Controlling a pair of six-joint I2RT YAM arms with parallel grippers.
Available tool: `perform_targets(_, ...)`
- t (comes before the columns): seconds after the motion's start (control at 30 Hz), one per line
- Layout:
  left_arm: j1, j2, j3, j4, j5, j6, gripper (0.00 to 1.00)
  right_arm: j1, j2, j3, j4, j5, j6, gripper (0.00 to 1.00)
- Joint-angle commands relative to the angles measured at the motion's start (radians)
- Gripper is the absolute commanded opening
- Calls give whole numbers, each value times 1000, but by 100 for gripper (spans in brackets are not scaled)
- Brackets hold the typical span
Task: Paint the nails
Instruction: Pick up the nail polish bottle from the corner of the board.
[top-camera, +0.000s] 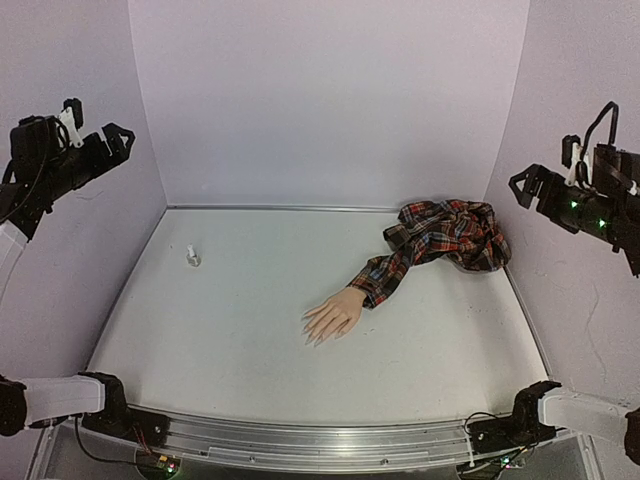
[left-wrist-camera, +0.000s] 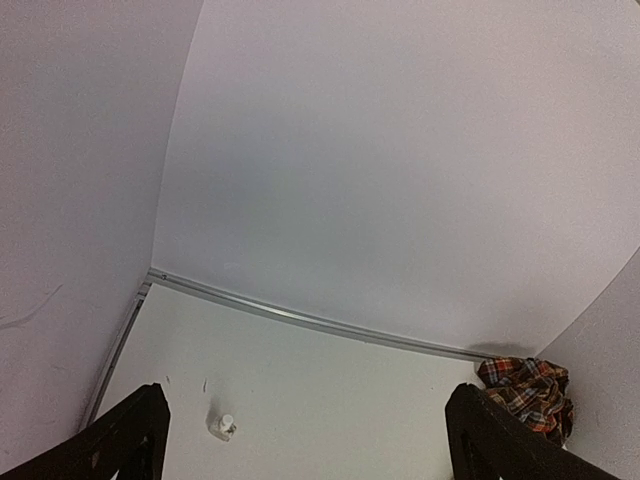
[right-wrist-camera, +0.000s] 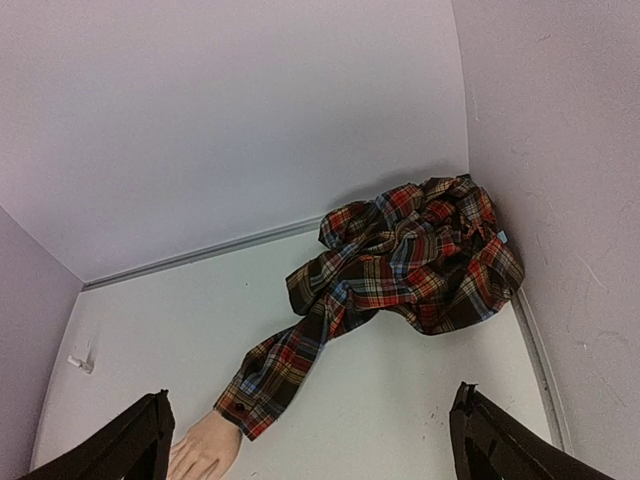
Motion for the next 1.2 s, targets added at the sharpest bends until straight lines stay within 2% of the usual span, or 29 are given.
perform_targets(0.0,4,-6,-51,-20,16,21,100,-5,-5,-24,10,-18,-36,98)
perform_targets(0.3,0,19,-245,59,19,-62,100,-5,28,-73,17,-87,-39,98)
perform_targets(0.43,-50,102,-291,94,-64,-103,99,-5,40,-81,23,-115,-36,98)
perform_targets(0.57,-77,228,-275,113,-133,-121,97,-6,45,-100,41,-150,-36,98)
perform_targets(0.7,-78,369,-229,125,-146,-115,94,-5,53,-118,49,-164,-42,98)
perform_targets(0.97,-73,693,-17,78,-107,-62,87,-5,62,-148,71,-218,-47,98)
perform_targets(1.17,-59,889,137,1,-73,-38,74,-5,60,-164,76,-232,-55,98)
